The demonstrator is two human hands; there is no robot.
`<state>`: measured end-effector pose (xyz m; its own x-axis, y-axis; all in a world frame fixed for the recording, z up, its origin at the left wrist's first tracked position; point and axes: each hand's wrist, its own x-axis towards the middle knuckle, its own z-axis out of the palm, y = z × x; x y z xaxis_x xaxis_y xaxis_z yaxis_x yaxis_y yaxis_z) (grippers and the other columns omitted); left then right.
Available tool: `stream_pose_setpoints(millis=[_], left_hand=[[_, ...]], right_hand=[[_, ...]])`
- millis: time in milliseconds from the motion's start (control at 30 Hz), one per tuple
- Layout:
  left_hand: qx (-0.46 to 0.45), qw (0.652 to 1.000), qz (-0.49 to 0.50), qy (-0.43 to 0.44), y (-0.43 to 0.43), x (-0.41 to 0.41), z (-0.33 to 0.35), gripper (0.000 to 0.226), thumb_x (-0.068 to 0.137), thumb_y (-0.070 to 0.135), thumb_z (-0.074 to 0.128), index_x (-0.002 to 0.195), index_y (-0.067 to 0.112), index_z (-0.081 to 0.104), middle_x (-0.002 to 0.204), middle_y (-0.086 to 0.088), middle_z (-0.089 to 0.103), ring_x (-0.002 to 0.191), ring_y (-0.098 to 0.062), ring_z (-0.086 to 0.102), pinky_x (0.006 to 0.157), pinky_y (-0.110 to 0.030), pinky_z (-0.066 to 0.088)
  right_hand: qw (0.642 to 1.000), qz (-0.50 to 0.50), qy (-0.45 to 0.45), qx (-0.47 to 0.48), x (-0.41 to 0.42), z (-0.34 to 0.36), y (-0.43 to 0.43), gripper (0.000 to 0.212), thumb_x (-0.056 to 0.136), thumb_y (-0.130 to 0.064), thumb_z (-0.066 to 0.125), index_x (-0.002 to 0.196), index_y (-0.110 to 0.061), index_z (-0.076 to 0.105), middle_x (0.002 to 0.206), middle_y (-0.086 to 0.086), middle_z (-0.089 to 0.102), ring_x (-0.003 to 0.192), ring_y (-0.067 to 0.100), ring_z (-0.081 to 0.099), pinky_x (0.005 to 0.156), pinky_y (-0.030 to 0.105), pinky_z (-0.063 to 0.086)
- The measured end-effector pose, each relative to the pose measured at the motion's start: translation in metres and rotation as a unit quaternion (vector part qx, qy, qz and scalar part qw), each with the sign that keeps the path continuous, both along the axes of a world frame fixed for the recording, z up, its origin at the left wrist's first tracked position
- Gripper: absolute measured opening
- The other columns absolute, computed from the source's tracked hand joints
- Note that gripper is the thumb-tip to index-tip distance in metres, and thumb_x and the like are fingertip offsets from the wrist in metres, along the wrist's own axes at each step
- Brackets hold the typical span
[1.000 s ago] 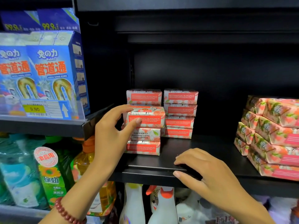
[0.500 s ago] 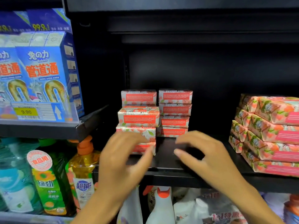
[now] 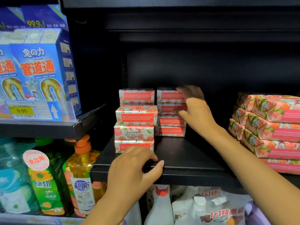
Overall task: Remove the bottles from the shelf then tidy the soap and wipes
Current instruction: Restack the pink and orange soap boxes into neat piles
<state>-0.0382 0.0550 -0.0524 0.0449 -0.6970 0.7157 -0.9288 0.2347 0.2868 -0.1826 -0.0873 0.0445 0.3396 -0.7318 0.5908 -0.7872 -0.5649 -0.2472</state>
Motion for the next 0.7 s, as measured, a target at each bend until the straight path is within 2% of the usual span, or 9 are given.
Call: stream_pose_setpoints(millis=[133, 267, 367, 433, 500, 600, 667, 700], left_hand=[[0.007, 1.0, -0.001, 0.008, 0.001, 0.0, 0.0, 0.028, 0.077, 0.057, 0.047, 0.074, 0.038, 0.066, 0.073, 0.025, 0.062, 0.07, 0.007, 0.056, 0.057, -0.002, 0.033], [0.009, 1.0, 0.0, 0.012, 0.001, 0.001, -0.001, 0.027, 0.077, 0.057, 0.047, 0.073, 0.038, 0.066, 0.072, 0.025, 0.062, 0.069, 0.005, 0.057, 0.056, -0.003, 0.036], [0.015, 1.0, -0.008, 0.024, 0.003, 0.002, -0.001, 0.029, 0.075, 0.061, 0.049, 0.074, 0.039, 0.067, 0.072, 0.027, 0.063, 0.071, 0.005, 0.06, 0.058, -0.007, 0.041], [0.02, 0.992, -0.04, 0.122, 0.008, 0.0, 0.005, 0.032, 0.074, 0.066, 0.053, 0.072, 0.039, 0.07, 0.072, 0.026, 0.066, 0.075, 0.005, 0.062, 0.061, -0.01, 0.045], [0.016, 0.953, -0.101, 0.284, 0.013, -0.004, 0.018, 0.036, 0.074, 0.066, 0.059, 0.071, 0.033, 0.074, 0.071, 0.018, 0.07, 0.072, 0.0, 0.065, 0.062, -0.013, 0.049], [0.03, 0.867, -0.165, 0.469, 0.015, -0.005, 0.041, 0.052, 0.069, 0.067, 0.059, 0.064, 0.018, 0.075, 0.067, -0.005, 0.073, 0.061, -0.016, 0.069, 0.054, -0.017, 0.052], [0.105, 0.815, -0.205, 0.532, 0.014, -0.004, 0.052, 0.055, 0.058, 0.067, 0.062, 0.066, 0.014, 0.075, 0.069, -0.016, 0.072, 0.056, -0.021, 0.068, 0.048, -0.021, 0.053], [0.14, 0.802, -0.222, 0.536, 0.015, -0.005, 0.055, 0.054, 0.056, 0.066, 0.072, 0.071, 0.014, 0.074, 0.071, -0.018, 0.072, 0.056, -0.022, 0.068, 0.048, -0.022, 0.054]], right_hand=[[0.995, -0.023, -0.018, -0.1, 0.0, 0.0, 0.005, 0.022, 0.089, -0.015, 0.06, 0.106, -0.003, 0.057, 0.109, 0.011, 0.061, 0.097, 0.024, 0.058, 0.074, 0.028, 0.044], [0.977, 0.024, -0.062, -0.201, -0.011, -0.003, 0.013, 0.035, 0.081, -0.01, 0.07, 0.114, -0.004, 0.059, 0.111, 0.013, 0.057, 0.11, 0.027, 0.048, 0.083, 0.036, 0.047], [0.963, 0.096, -0.119, -0.221, -0.027, -0.015, 0.028, 0.037, 0.081, -0.02, 0.072, 0.113, -0.008, 0.059, 0.106, 0.006, 0.058, 0.104, 0.015, 0.045, 0.084, 0.014, 0.036], [0.952, 0.126, -0.139, -0.241, -0.035, -0.024, 0.043, 0.038, 0.08, -0.023, 0.07, 0.113, -0.007, 0.059, 0.106, 0.006, 0.058, 0.102, 0.011, 0.045, 0.087, 0.008, 0.032], [0.938, 0.15, -0.144, -0.277, -0.041, -0.032, 0.058, 0.038, 0.077, -0.016, 0.072, 0.112, -0.005, 0.06, 0.105, 0.008, 0.059, 0.101, 0.014, 0.047, 0.091, 0.01, 0.032], [0.914, 0.194, -0.122, -0.334, -0.044, -0.041, 0.074, 0.04, 0.075, -0.008, 0.071, 0.111, -0.007, 0.054, 0.107, 0.009, 0.057, 0.103, 0.02, 0.049, 0.098, 0.017, 0.033], [0.901, 0.224, -0.097, -0.359, -0.042, -0.047, 0.081, 0.035, 0.077, -0.01, 0.068, 0.109, -0.008, 0.052, 0.108, 0.005, 0.052, 0.105, 0.02, 0.049, 0.1, 0.018, 0.033], [0.897, 0.235, -0.088, -0.365, -0.04, -0.05, 0.084, 0.032, 0.08, -0.011, 0.067, 0.108, -0.008, 0.053, 0.108, 0.004, 0.051, 0.104, 0.019, 0.049, 0.1, 0.019, 0.034]])
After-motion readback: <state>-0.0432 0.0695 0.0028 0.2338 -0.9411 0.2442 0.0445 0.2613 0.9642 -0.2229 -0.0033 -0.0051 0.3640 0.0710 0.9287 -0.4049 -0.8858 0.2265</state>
